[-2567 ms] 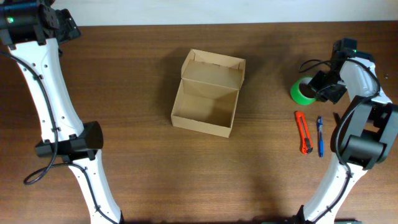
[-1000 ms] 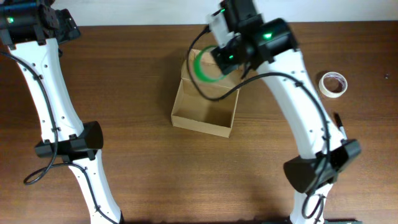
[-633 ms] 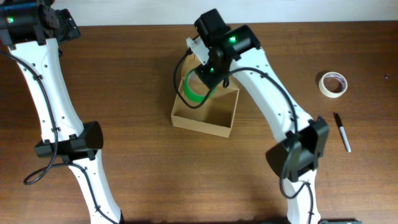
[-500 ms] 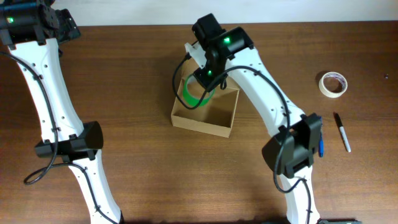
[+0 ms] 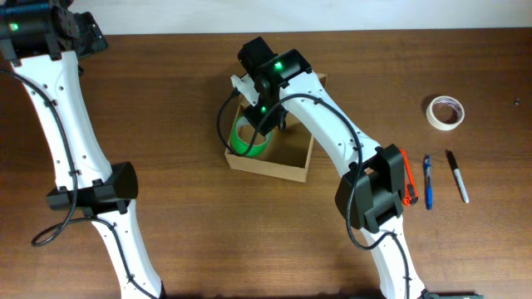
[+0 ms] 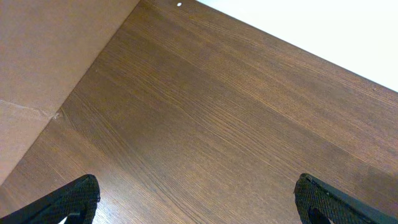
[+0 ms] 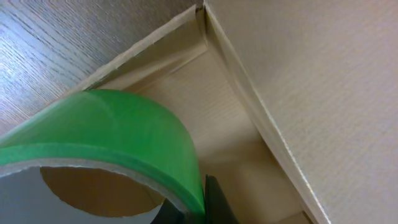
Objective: Pack container
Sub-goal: 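Carry the green tape over the box and lower it inside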
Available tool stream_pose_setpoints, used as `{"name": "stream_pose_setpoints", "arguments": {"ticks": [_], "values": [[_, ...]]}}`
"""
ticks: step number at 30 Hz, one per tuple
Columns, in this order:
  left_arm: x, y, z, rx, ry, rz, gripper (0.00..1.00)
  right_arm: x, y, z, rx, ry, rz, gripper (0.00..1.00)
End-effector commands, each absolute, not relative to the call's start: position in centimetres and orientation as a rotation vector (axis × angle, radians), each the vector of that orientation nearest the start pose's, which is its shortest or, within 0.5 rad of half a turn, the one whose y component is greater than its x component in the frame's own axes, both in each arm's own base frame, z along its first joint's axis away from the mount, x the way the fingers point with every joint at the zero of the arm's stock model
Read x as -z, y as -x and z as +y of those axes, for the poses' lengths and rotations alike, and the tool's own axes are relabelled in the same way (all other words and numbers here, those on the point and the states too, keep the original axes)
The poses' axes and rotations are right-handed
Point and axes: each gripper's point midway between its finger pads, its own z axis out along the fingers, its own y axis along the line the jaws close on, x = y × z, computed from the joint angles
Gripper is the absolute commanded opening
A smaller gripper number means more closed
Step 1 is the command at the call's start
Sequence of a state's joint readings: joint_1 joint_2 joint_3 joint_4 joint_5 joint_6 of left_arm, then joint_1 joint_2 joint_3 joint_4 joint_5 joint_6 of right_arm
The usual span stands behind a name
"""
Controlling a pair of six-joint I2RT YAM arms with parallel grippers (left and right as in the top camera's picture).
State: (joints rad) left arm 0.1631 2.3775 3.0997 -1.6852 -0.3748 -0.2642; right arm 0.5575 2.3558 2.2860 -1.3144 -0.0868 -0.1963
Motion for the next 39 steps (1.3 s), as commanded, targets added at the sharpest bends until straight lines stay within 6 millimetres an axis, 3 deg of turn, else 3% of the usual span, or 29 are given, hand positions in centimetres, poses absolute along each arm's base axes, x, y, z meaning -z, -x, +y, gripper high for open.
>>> {"name": "stream_pose_setpoints", "arguments": {"ticks": [1, 7, 20, 35, 39], "values": [[-32.6, -46.5, 14.3, -0.438, 0.664, 2.366, 1.0, -6.6, -41.5, 27.5, -0.134, 1.099, 2.834, 0.04], [-32.6, -46.5, 14.3, -0.438, 0.664, 2.366, 1.0, -5.5, -41.4, 27.3, -0.128, 1.092, 2.863, 0.04], [-32.6, -46.5, 14.3, -0.438, 0.664, 2.366, 1.0, -5.5, -42.4, 26.2, -0.128, 1.046, 2.869, 0.04], [-32.6, -46.5, 14.3, -0.438, 0.664, 2.366, 1.0, -5.7, -43.8, 26.3, -0.142, 0.988, 2.835, 0.04], [-32.6, -46.5, 14.3, -0.438, 0.664, 2.366, 1.0, -5.7, -43.9, 26.3, -0.142, 0.987, 2.832, 0.16]]}}
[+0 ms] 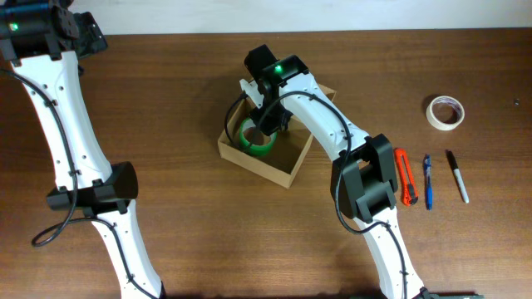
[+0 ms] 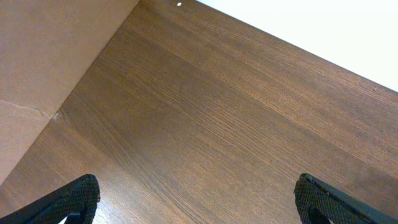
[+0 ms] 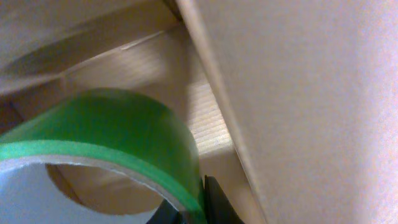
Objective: Pack container
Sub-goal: 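Carry the green tape over the box and lower it inside, then open the right gripper and withdraw toward the white tape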
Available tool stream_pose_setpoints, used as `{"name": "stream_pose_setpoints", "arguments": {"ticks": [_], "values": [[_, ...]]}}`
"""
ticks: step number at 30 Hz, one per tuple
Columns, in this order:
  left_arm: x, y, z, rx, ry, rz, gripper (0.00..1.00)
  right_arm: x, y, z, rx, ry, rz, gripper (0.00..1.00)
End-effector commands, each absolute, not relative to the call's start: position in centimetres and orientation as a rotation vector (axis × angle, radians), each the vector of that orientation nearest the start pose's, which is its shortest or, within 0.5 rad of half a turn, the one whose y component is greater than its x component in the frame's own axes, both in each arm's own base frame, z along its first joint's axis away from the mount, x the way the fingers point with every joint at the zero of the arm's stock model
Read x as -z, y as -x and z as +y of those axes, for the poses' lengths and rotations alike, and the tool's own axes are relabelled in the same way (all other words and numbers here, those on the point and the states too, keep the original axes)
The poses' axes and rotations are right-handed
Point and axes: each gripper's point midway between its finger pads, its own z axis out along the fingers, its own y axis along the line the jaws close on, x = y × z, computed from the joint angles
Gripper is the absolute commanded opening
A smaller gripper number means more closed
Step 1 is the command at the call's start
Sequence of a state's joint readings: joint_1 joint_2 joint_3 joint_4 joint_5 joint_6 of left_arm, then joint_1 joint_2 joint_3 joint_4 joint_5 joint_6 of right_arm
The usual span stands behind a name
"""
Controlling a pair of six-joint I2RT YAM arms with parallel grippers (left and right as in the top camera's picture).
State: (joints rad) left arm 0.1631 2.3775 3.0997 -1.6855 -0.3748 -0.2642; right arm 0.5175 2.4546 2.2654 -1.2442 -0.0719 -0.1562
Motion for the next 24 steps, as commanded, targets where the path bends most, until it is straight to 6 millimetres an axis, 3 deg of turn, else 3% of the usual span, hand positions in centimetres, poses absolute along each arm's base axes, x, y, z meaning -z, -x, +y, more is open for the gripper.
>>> {"name": "stream_pose_setpoints", "arguments": {"ticks": [1, 2, 4, 9, 12, 18, 24], "values": [[-32.6, -46.5, 14.3, -0.439, 0.664, 2.366, 1.0, -5.7, -43.9, 26.3, -0.142, 0.988, 2.832, 0.23], [-32.6, -46.5, 14.3, -0.438, 0.664, 2.366, 1.0, -5.7, -43.9, 26.3, -0.142, 0.987, 2.832, 0.31], [-32.6, -46.5, 14.3, -0.438, 0.664, 2.366, 1.0, -5.7, -43.9, 26.3, -0.142, 0.988, 2.833, 0.33], [-32.6, -46.5, 14.3, -0.438, 0.664, 2.366, 1.0, -5.8, -43.7, 26.3, -0.141, 0.991, 2.836, 0.33], [-32.6, -46.5, 14.3, -0.438, 0.664, 2.366, 1.0, -7.2, -43.2, 26.5, -0.143, 1.002, 2.82, 0.33], [-32.6, -46.5, 14.3, -0.439, 0.664, 2.366, 1.0, -13.7, -42.9, 25.3, 0.024, 0.982, 2.703, 0.33], [-32.6, -46.5, 14.3, -0.438, 0.664, 2.366, 1.0, -22.7, -42.3, 22.0, 0.146, 0.871, 2.552, 0.33]]}}
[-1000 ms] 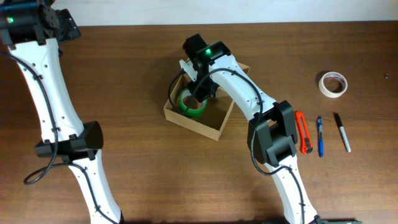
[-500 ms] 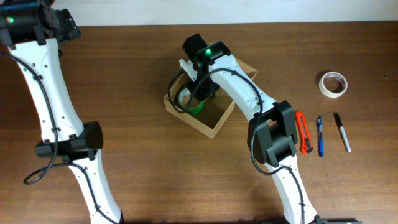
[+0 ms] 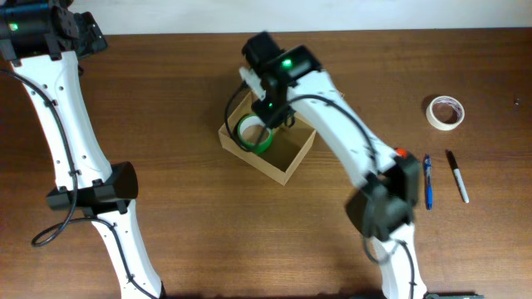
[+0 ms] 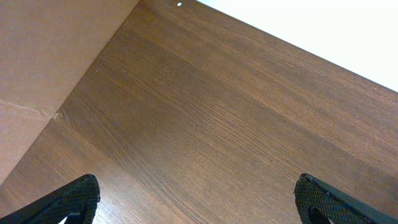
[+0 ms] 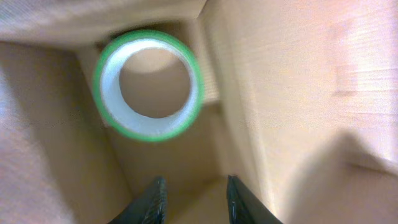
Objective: Pack container
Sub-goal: 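Open the right gripper and withdraw toward the white tape, then grasp the white tape roll with the right gripper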
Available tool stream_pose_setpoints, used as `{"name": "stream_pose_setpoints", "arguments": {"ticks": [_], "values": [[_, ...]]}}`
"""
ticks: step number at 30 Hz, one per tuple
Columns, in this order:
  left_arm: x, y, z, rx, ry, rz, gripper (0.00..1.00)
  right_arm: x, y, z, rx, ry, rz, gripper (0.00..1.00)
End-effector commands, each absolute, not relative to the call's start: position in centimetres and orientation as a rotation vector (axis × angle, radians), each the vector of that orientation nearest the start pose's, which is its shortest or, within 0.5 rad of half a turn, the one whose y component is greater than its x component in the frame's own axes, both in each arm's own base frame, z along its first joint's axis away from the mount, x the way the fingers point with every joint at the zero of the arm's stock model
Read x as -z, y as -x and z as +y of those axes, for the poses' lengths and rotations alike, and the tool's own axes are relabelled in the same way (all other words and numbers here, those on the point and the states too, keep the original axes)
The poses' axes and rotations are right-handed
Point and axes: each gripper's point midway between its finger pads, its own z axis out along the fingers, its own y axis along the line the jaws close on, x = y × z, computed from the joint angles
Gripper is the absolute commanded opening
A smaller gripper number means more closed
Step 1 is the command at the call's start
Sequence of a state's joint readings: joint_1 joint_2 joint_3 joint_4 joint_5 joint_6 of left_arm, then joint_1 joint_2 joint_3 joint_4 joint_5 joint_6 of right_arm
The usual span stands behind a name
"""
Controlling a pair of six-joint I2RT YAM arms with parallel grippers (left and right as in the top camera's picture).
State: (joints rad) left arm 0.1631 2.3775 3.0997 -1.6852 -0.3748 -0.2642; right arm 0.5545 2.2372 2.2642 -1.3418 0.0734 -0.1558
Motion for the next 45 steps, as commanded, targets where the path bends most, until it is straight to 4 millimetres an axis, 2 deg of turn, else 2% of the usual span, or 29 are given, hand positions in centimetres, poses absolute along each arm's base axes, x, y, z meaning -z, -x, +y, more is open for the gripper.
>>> {"name": "stream_pose_setpoints", "arguments": {"ticks": [1, 5, 6, 8, 10, 13, 15, 18, 19, 22, 23, 25, 30, 35, 45], "values": [[-32.6, -46.5, 14.3, -0.438, 0.664, 2.366, 1.0, -24.4, -42.2, 21.0, 0.175, 0.837, 2.522, 0.33], [-32.6, -46.5, 14.3, -0.438, 0.664, 2.366, 1.0, -30.4, -41.8, 16.4, 0.202, 0.639, 2.445, 0.33], [-32.6, -46.5, 14.3, -0.439, 0.664, 2.366, 1.0, -31.3, -41.7, 15.2, 0.204, 0.601, 2.434, 0.34], [-32.6, -46.5, 14.3, -0.438, 0.664, 2.366, 1.0, -33.7, -41.5, 11.1, 0.222, 0.459, 2.417, 0.33], [-32.6, -46.5, 14.3, -0.439, 0.664, 2.366, 1.0, -35.1, -41.5, 7.1, 0.245, 0.31, 2.411, 0.33], [-32.6, -46.5, 14.3, -0.438, 0.664, 2.366, 1.0, -35.7, -41.3, -0.2, 0.286, 0.035, 2.416, 0.33], [-32.6, -46.5, 14.3, -0.438, 0.664, 2.366, 1.0, -34.7, -41.2, -4.2, 0.271, -0.12, 2.439, 0.33], [-32.6, -46.5, 14.3, -0.438, 0.664, 2.366, 1.0, -31.3, -41.0, -9.0, 0.224, -0.353, 2.506, 0.33], [-32.6, -46.5, 14.3, -0.438, 0.664, 2.366, 1.0, -29.3, -40.9, -11.0, 0.223, -0.465, 2.534, 0.34], [-32.6, -46.5, 14.3, -0.439, 0.664, 2.366, 1.0, -25.0, -40.5, -14.1, 0.226, -0.652, 2.591, 0.33], [-32.6, -46.5, 14.3, -0.438, 0.664, 2.366, 1.0, -22.2, -40.1, -15.8, 0.225, -0.772, 2.632, 0.32], [-32.6, -46.5, 14.3, -0.438, 0.664, 2.366, 1.0, -19.6, -40.1, -17.2, 0.214, -0.884, 2.659, 0.32], [-32.6, -46.5, 14.3, -0.438, 0.664, 2.366, 1.0, -13.7, -41.2, -19.2, 0.112, -1.081, 2.691, 0.31], [-32.6, -46.5, 14.3, -0.438, 0.664, 2.366, 1.0, -9.3, -41.8, -20.8, 0.016, -1.199, 2.699, 0.31], [-32.6, -46.5, 14.3, -0.438, 0.664, 2.366, 1.0, -5.6, -41.6, -22.3, -0.012, -1.294, 2.712, 0.37]]}}
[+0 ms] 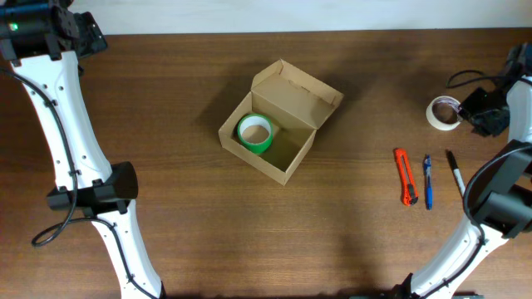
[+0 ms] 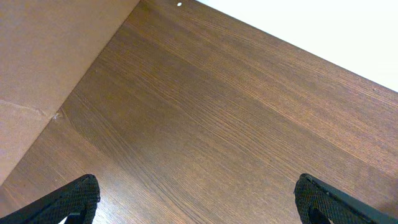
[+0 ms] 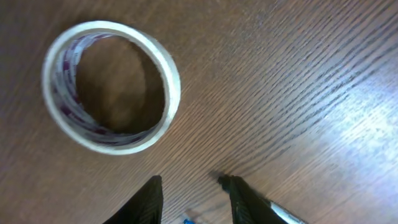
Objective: Pack container
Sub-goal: 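Grasp the white tape roll with the right gripper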
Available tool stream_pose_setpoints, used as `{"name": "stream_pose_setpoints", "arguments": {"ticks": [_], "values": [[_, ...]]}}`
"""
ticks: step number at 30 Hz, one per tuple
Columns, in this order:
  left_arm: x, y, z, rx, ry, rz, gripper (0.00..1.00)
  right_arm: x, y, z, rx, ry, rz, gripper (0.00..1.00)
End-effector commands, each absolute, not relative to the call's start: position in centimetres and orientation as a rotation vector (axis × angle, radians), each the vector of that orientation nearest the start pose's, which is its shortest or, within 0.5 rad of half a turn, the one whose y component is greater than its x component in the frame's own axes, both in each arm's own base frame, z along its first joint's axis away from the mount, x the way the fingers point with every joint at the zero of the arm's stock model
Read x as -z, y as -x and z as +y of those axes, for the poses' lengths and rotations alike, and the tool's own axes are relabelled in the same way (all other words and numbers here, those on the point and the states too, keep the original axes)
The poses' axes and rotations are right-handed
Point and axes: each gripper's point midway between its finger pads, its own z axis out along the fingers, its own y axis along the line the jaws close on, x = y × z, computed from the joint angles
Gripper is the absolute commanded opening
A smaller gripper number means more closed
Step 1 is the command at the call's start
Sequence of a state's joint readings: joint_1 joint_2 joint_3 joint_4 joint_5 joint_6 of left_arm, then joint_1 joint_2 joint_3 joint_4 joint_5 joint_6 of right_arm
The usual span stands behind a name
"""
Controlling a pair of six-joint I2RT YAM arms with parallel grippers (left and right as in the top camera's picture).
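An open cardboard box (image 1: pixel 301 145) stands mid-table with a green tape roll (image 1: pixel 255 133) lying flat inside at its left end. A white tape roll (image 1: pixel 445 112) lies at the far right, seen close in the right wrist view as a white tape roll (image 3: pixel 111 87). My right gripper (image 3: pixel 194 200) hovers just beside that roll, open, with nothing between its fingers. A black marker (image 1: pixel 458 176), a blue pen (image 1: pixel 428 181) and an orange cutter (image 1: pixel 405 176) lie in a row below. My left gripper (image 2: pixel 199 205) is open over bare wood at the far left corner.
The box's lid flap (image 1: pixel 306 83) stands up at its far side. The table's back edge (image 2: pixel 280 43) runs close to the left gripper, and a brown cardboard-coloured surface (image 2: pixel 37 62) fills the left of that view. The marker's tip (image 3: pixel 217 178) lies by my right finger.
My right gripper was open over the box with the green roll lying inside. It is now at the far right of the table, beside the white tape roll. The left arm has not moved.
My right gripper first held the green roll at the box's left edge. Then it held the roll inside the box, which had turned on the table. Then it was open above the roll, left in the box. Now it is by the white roll.
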State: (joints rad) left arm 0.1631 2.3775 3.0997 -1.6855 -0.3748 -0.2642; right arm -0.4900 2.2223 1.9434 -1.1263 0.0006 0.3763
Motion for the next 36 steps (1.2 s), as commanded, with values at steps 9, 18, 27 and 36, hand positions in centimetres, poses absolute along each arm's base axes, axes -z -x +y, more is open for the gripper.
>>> {"name": "stream_pose_setpoints", "arguments": {"ticks": [9, 18, 27, 36], "values": [[-32.6, -46.5, 14.3, -0.439, 0.664, 2.366, 1.0, -2.8, -42.1, -22.3, -0.032, -1.384, 2.697, 0.37], [-32.6, -46.5, 14.3, -0.439, 0.664, 2.366, 1.0, -3.1, -44.0, -23.0, -0.058, -1.345, 2.625, 0.43], [-32.6, -46.5, 14.3, -0.439, 0.664, 2.366, 1.0, -0.8, -44.3, -22.9, -0.067, -1.451, 2.594, 0.43], [-32.6, -46.5, 14.3, -0.438, 0.664, 2.366, 1.0, 1.4, -44.2, -21.7, -0.068, -1.451, 2.653, 0.16]]}}
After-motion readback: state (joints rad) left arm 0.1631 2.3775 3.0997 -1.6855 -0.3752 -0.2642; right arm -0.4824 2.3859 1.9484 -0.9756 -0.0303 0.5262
